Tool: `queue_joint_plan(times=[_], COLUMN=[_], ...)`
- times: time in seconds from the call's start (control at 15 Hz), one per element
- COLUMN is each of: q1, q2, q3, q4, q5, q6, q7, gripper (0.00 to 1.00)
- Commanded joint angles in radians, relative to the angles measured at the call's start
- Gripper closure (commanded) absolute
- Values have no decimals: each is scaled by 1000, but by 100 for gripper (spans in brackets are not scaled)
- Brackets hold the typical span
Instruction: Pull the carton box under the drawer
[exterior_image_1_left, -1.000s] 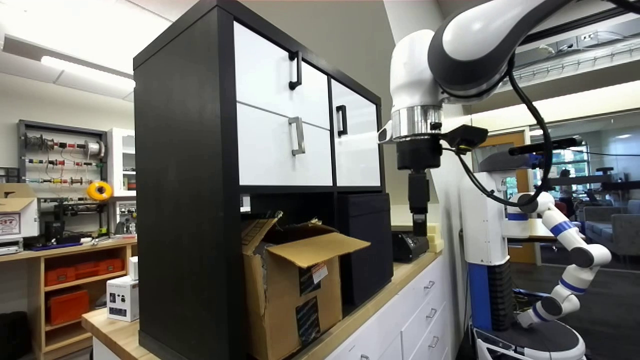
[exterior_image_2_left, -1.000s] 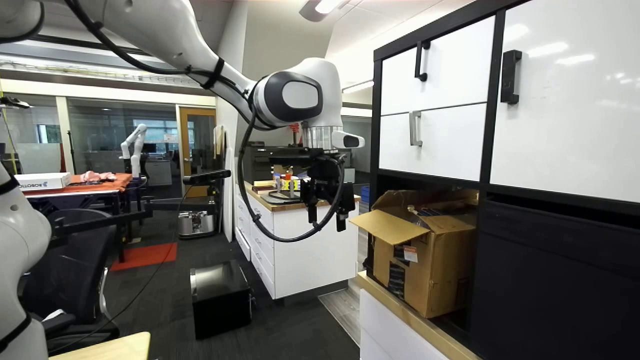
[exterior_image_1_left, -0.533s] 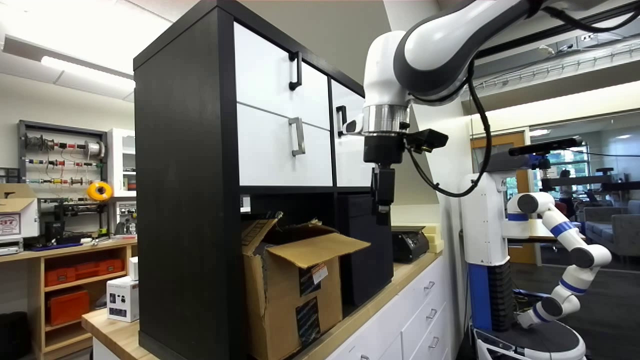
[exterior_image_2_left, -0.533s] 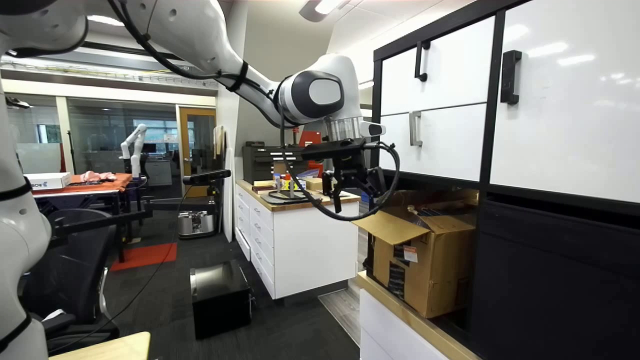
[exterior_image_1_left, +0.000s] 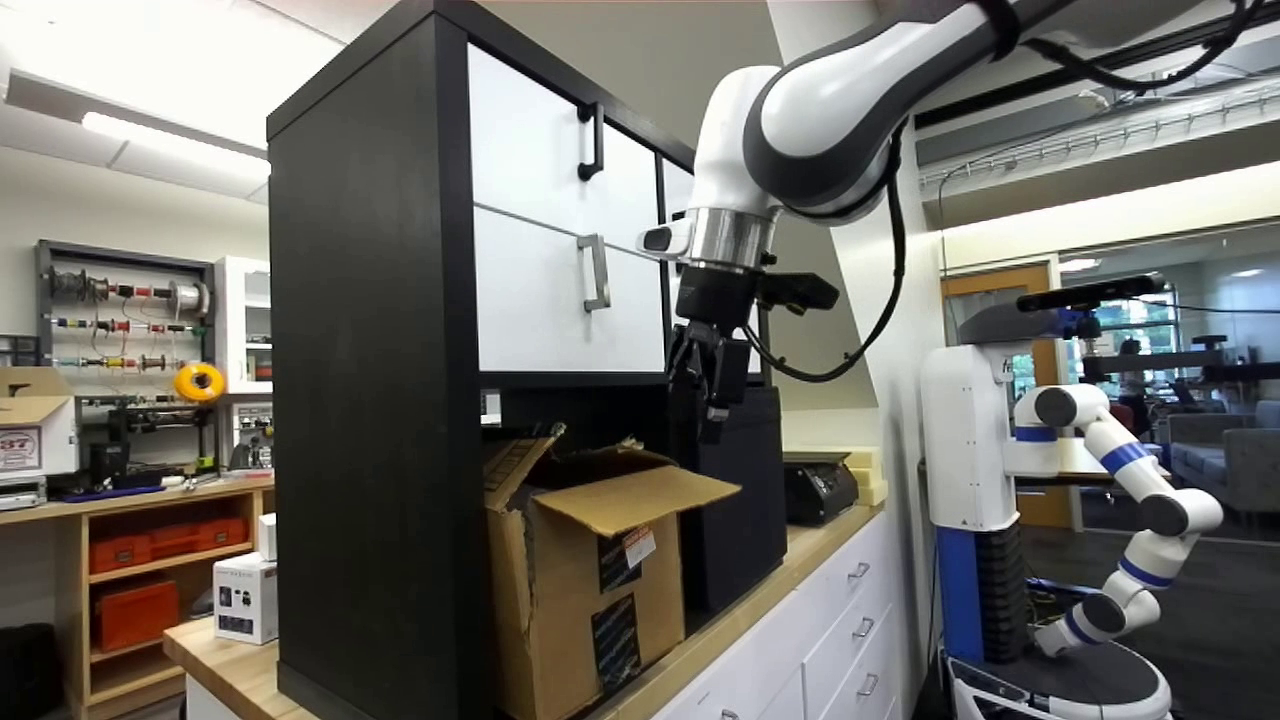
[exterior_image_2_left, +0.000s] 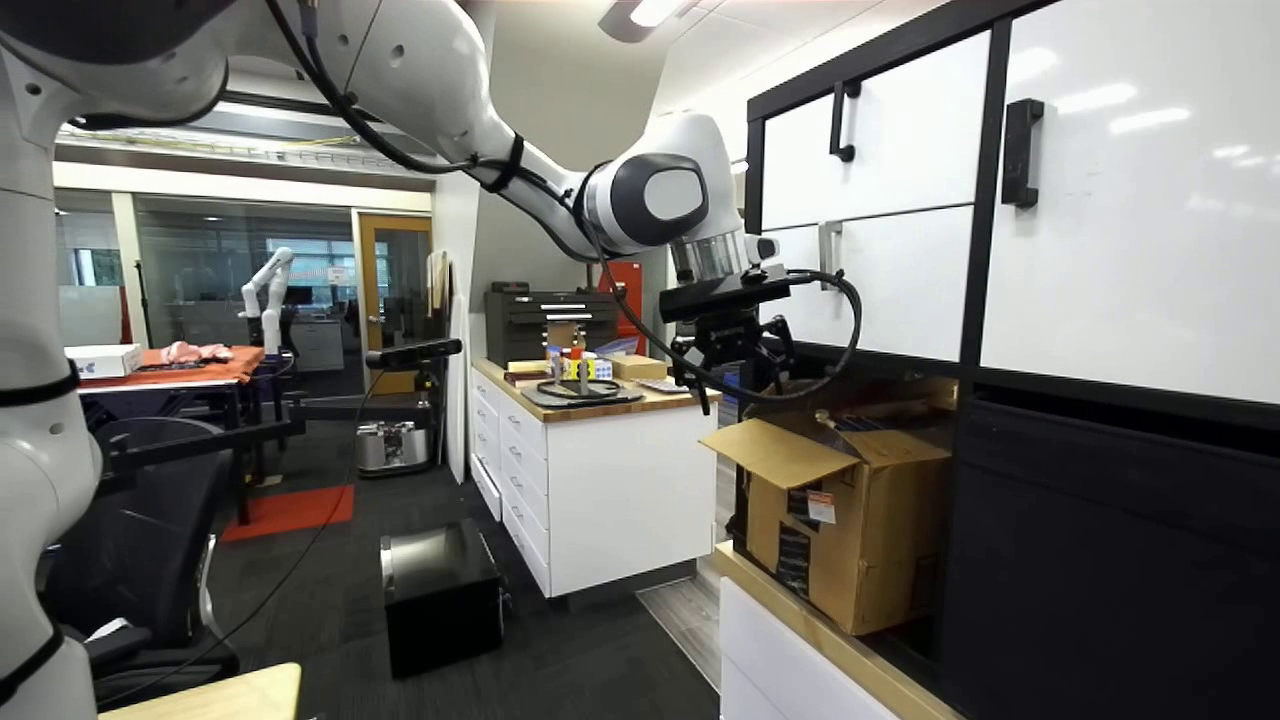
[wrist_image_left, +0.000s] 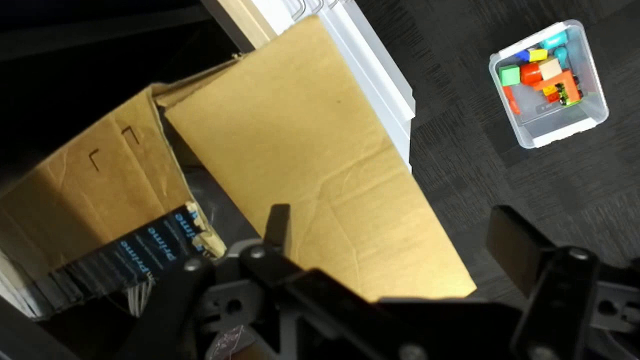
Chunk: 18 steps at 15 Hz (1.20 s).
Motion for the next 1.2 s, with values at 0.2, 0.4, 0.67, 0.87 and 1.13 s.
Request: queue_joint_plan(times=[0.2, 0.4, 0.67, 0.87, 1.13], q1=[-20, -21, -16, -11, -6], q2=[56, 75, 108, 155, 216], q3=[20, 32, 56, 76, 93], q4=[-11, -28, -31, -9, 13], q5=[109, 147, 145, 127, 91], q6=[167, 246, 336, 358, 366], q7=[-250, -324, -362, -358, -346], gripper=[0, 0, 0, 0, 0])
